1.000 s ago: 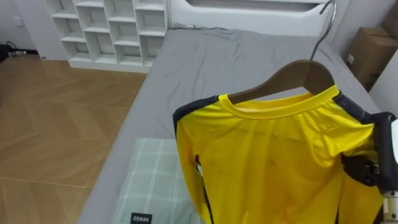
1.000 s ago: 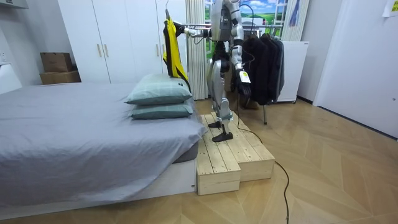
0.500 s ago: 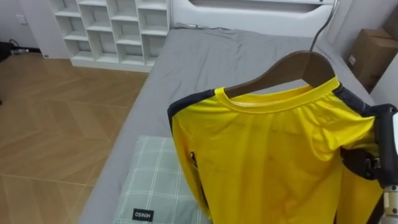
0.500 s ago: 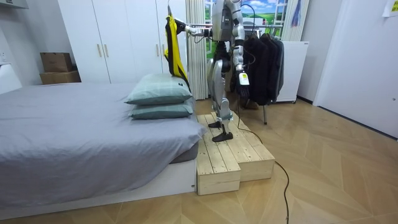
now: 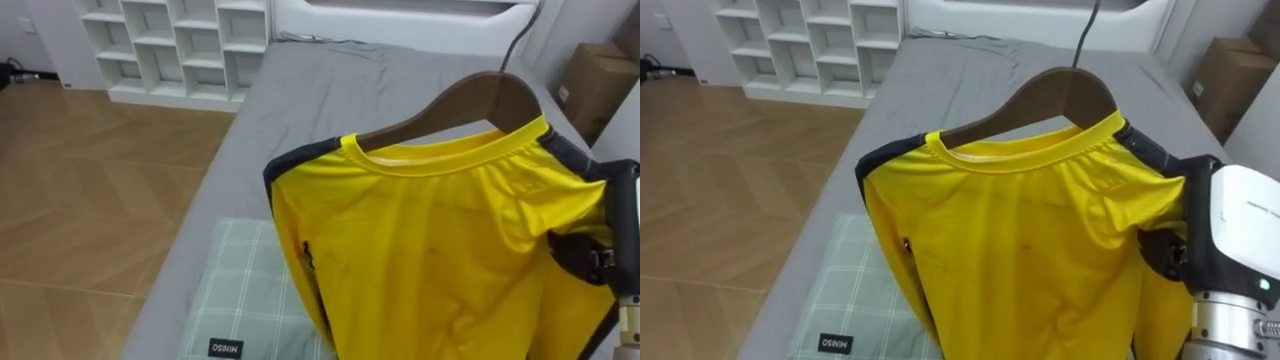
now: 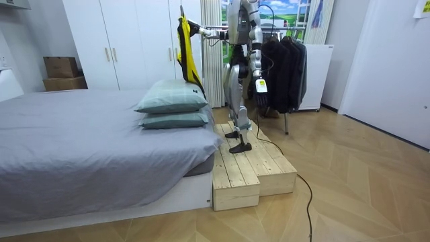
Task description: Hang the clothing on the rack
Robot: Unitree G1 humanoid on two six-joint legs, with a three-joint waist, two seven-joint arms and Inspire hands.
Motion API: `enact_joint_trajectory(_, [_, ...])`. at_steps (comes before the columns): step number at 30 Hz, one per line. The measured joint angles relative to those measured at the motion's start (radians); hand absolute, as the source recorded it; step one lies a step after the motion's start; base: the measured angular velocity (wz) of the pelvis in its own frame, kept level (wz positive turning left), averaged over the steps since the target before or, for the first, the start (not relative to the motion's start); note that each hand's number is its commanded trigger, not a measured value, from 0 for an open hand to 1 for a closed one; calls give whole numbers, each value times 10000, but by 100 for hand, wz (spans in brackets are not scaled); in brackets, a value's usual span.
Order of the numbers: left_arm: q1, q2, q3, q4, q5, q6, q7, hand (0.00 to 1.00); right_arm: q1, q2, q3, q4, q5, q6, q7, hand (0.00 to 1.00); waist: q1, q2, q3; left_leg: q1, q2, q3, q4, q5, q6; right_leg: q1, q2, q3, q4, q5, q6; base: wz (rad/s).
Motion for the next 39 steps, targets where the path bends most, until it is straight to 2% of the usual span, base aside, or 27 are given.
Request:
enact_joint_trajectory(5, [-143,90,2,30,539,21,-279,0,86,-12,-108,0,-18,-221,1,100,-482,-195,-23,30,173,821,35,-96,4,-419,116,712,149,85,-87,-46])
enact_joint_trajectory(7, [-385,176,11,111,814,41,-295,0,288,-12,-326,-3,50,-306,10,100,-509,-228,-41,162,353,1563,20,-187,-32,-711,283,1319,188,271,-120,-96])
enact_joint_trajectory(8, [-418,228,6,100,833,40,-294,0,318,-8,-328,-10,79,-303,27,100,-526,-245,-50,199,410,1810,28,-213,-48,-817,329,1357,212,327,-140,-125])
enact_joint_trajectory(9, [-477,351,5,103,821,38,-290,0,403,-8,-334,-99,82,-303,93,100,-544,-278,-59,261,545,2395,58,-290,-103,-1113,438,1259,380,416,-235,-159])
enact_joint_trajectory(10, [-510,467,10,103,781,38,-265,0,408,-9,-330,-154,93,-306,104,100,-523,-276,-50,381,694,3147,109,-412,-168,-1383,554,1031,504,556,-360,-173])
enact_joint_trajectory(11, [-520,529,11,110,760,38,-250,0,411,-11,-330,-171,118,-302,104,100,-523,-268,-52,418,760,3479,171,-464,-196,-1493,593,783,491,654,-462,-192])
enact_joint_trajectory(13, [-642,729,-10,127,680,89,-198,0,404,-12,-326,-206,68,-165,101,100,-524,-113,43,762,1118,4960,367,-773,-316,-1636,596,-894,453,964,-875,-184])
enact_joint_trajectory(14, [-680,756,-36,143,647,121,-172,0,410,-4,-300,-206,45,-102,98,100,-527,-70,80,857,1207,5316,410,-872,-333,-1625,595,-1251,462,1015,-930,-160])
enact_joint_trajectory(15, [-832,832,-197,191,418,217,-114,0,509,44,-295,-206,56,-8,94,100,-555,114,136,1058,1319,6067,457,-999,-379,-1688,511,-1936,716,932,-1022,-145])
enact_joint_trajectory(16, [-1059,915,-409,199,267,289,-22,0,644,91,-294,-206,103,54,90,100,-569,157,135,1341,1340,6695,500,-1082,-454,-1855,87,-2448,1791,422,-934,-136])
enact_joint_trajectory(17, [-1148,964,-486,199,266,321,13,0,712,97,-294,-205,156,85,90,100,-581,152,130,1459,1331,6920,526,-1121,-490,-1864,-177,-2539,2277,147,-850,-119])
enact_joint_trajectory(18, [-1343,1085,-643,219,253,398,37,0,765,121,-263,-185,244,135,90,100,-581,128,111,1613,1354,7273,694,-1229,-611,-1778,-615,-2502,2782,-207,-589,-101])
enact_joint_trajectory(19, [-1576,1180,-753,208,269,476,54,0,745,177,-130,-153,348,133,86,100,-580,-36,90,1638,1430,7519,1007,-1299,-712,-1809,-612,-2113,2679,-336,-442,-93])
enact_joint_trajectory(20, [-1671,1193,-746,210,267,526,79,0,755,181,-55,-137,386,126,88,100,-599,-84,78,1665,1502,7544,1216,-1335,-763,-1811,-532,-2081,2567,-400,-535,-86])
enact_joint_trajectory(22, [-1658,1020,-715,292,258,721,228,0,743,183,181,31,402,92,262,100,-627,18,79,1645,1943,7194,2050,-1346,-838,-1760,-95,-1735,2223,-297,-722,-77])
enact_joint_trajectory(24, [-1430,1005,-718,341,259,877,216,0,704,197,170,31,398,113,442,100,-877,19,28,1410,2143,6489,2602,-1342,-840,-1793,50,-1687,2261,-370,-873,-40])
enact_joint_trajectory(26, [-1307,1083,-769,330,265,1017,254,0,653,205,160,31,412,149,554,100,-1010,27,63,1155,2448,6133,3427,-1338,-836,-1822,222,-1609,2295,-484,-1052,-30])
enact_joint_trajectory(28, [-1226,1132,-780,328,247,1136,407,0,525,196,207,29,479,142,624,100,-916,44,70,954,2767,5730,4343,-1309,-838,-1966,406,-1213,2620,-686,-1223,-56])
enact_joint_trajectory(29, [-1218,1169,-773,349,53,1273,565,0,473,200,312,39,522,162,624,100,-893,49,73,683,2935,5024,5080,-1129,-713,-1960,582,-874,2763,-795,-1334,-80])
enact_joint_trajectory(30, [-1195,1160,-771,552,-183,1355,727,0,455,199,528,38,511,179,625,100,-851,34,63,419,2969,4288,5811,-684,-545,-1870,745,-396,2806,-860,-1396,-89])
enact_joint_trajectory(31, [-1142,1109,-762,621,-336,1371,806,0,446,198,635,34,501,174,633,100,-787,9,57,269,2906,3948,6062,-462,-457,-1778,803,-115,2810,-884,-1436,-107])
enact_joint_trajectory(32, [-956,931,-706,626,-528,1382,943,0,420,187,748,31,502,159,654,100,-743,-71,86,-19,2632,3184,6216,-489,-410,-1777,866,376,2837,-922,-1493,-111])
enact_joint_trajectory(33, [-825,784,-713,635,-528,1400,1031,0,388,188,792,32,542,262,658,100,-686,-42,73,-360,2306,2610,6117,-746,-441,-1831,889,802,2904,-964,-1566,-111])
enact_joint_trajectory(34, [-758,702,-714,634,-534,1429,1069,0,367,188,825,31,550,339,672,100,-634,-76,78,-571,2093,2375,5948,-843,-492,-1883,900,1054,2965,-954,-1540,-107])
enact_joint_trajectory(36, [-608,439,-707,618,-933,1659,1214,0,280,197,901,32,515,352,685,100,-529,-35,65,-1375,1270,960,4780,-942,-552,-1958,1106,1926,2899,-844,-1395,-113])
enact_joint_trajectory(37, [-576,404,-686,618,-1005,1718,1250,0,263,225,921,31,512,345,684,100,-497,-34,66,-1488,1083,571,4302,-940,-549,-1969,1174,2164,2883,-819,-1362,-125])
enact_joint_trajectory(39, [-491,288,-409,620,-1316,1804,1338,0,210,219,979,2,472,341,657,100,-370,23,78,-1775,620,-703,2535,-764,-519,-2021,1494,3083,2743,-760,-1389,-144])
